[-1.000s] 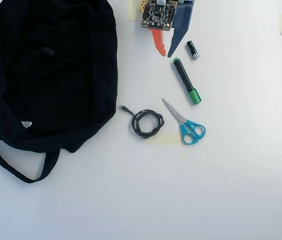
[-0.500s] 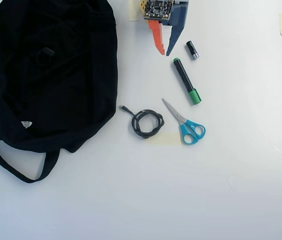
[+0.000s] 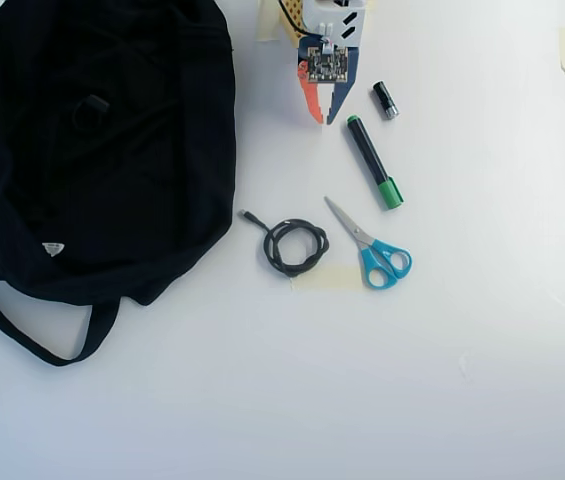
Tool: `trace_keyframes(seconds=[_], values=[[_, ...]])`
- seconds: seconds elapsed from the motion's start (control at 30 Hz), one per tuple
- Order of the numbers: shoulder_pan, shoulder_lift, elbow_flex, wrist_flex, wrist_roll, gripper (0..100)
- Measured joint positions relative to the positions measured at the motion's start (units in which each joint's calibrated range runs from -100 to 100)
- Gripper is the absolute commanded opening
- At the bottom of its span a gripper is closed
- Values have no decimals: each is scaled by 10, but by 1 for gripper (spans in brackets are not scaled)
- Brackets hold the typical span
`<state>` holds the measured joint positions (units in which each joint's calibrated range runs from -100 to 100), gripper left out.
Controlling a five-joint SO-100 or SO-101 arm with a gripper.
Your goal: Put the bike light into the black bag
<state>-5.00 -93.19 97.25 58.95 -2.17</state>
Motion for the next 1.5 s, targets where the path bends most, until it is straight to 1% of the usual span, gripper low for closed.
trace_keyframes(seconds=[0.17, 0.23, 1.5], values=[[0, -50, 8, 88, 0, 2], [0, -52, 6, 106, 0, 2], [0, -52, 6, 109, -1, 2]])
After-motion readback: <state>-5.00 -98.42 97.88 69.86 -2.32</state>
